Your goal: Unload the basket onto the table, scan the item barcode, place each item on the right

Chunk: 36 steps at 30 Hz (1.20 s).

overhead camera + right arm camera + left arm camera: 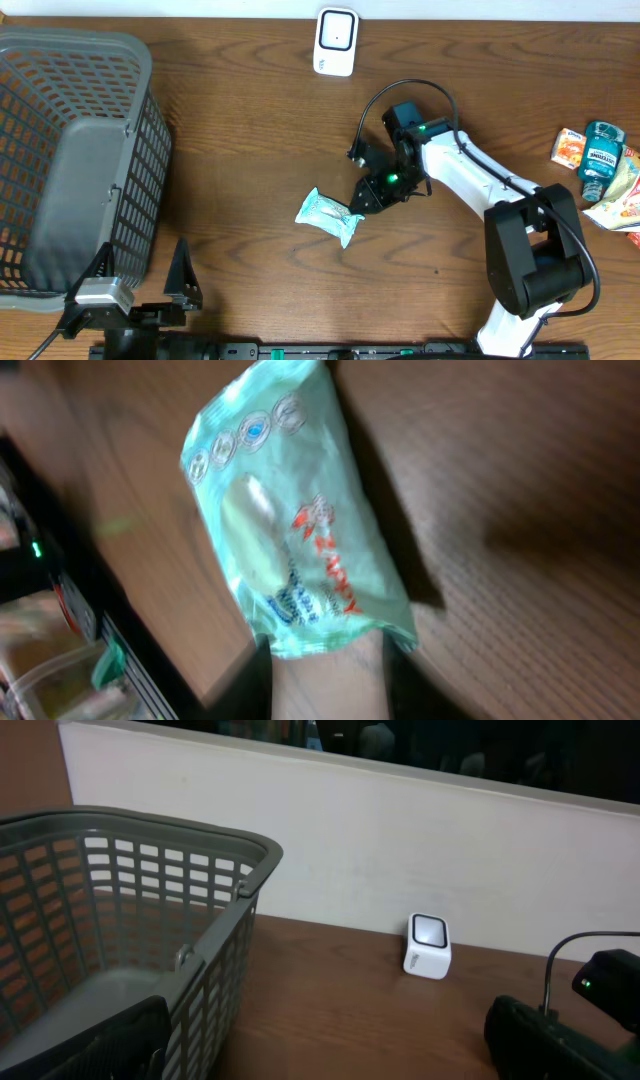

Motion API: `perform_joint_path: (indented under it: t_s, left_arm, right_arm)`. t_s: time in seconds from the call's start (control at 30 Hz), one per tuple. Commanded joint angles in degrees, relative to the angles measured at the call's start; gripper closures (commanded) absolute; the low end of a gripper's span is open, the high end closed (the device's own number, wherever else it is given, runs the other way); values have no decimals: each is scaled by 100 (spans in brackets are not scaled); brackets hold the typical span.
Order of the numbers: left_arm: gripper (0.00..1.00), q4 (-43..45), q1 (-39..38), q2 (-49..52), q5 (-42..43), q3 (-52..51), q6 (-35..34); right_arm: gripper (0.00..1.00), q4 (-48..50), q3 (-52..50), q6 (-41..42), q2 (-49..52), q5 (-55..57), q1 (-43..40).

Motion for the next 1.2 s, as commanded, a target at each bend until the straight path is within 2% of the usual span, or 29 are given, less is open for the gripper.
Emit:
perform_joint_path:
  t_s: [0.0,0.1,0.2,0.23,0.27,0.33,0.47,0.6,0.67,0.73,0.8,0.83,0.93,1.0,1.07,1.1,1.17]
  left_arm:
    - [2,4,-24,-11,-31,0,92]
    - [2,2,-24,-11,-33,0,92]
    - [2,2,-24,-11,-33,0,92]
    - [2,2,-24,-11,-31,0,92]
    - [2,2,-24,-11,-31,0,92]
    - [2,2,-24,-11,-31,0,92]
    - [2,4,-24,-11,-31,0,92]
    - [2,4,-24,-11,-31,0,92]
    - [2,2,-24,-11,-33,0,92]
    - [2,4,-24,-11,-31,0,92]
    - [2,2,-24,-11,-33,0,92]
    - [2,2,-24,-11,-31,0,92]
    - [2,4,-24,-11,-33,0,92]
    - [2,2,-24,-11,-33,0,92]
    - [2,4,-24,-11,-33,0,92]
    - [2,2,-24,-11,-33,0,92]
    - [2,2,-24,-11,-33,0,92]
  right_arm:
    - [61,11,-48,-442,24,-131,247]
    - [53,94,-48,-450,24,-85,396]
    - [35,107,-48,-463,22,-7,533]
    - [32,107,-48,-463,17,22,581]
    - [1,107,-48,-461,11,74,634]
    - [1,144,-48,-450,-2,376,752]
    - [1,461,-81,-219,4,2052,1084]
    - [5,968,-293,-219,4,2441,1449]
    - [14,1178,-466,-212,4,2557,1604]
    - [43,1298,-647,-103,4,2765,1727]
    - [83,1257,-719,44,4,2944,1764]
    - [99,1182,-730,221,4,3021,1768]
    - [99,1056,-673,494,-9,2916,1696]
    - [99,846,-507,525,-9,2358,1578]
    - [99,546,-284,184,-9,1305,1390]
    - [99,190,-101,-514,-9,-35,1123]
    - [99,-66,-59,-1154,-7,-1268,837]
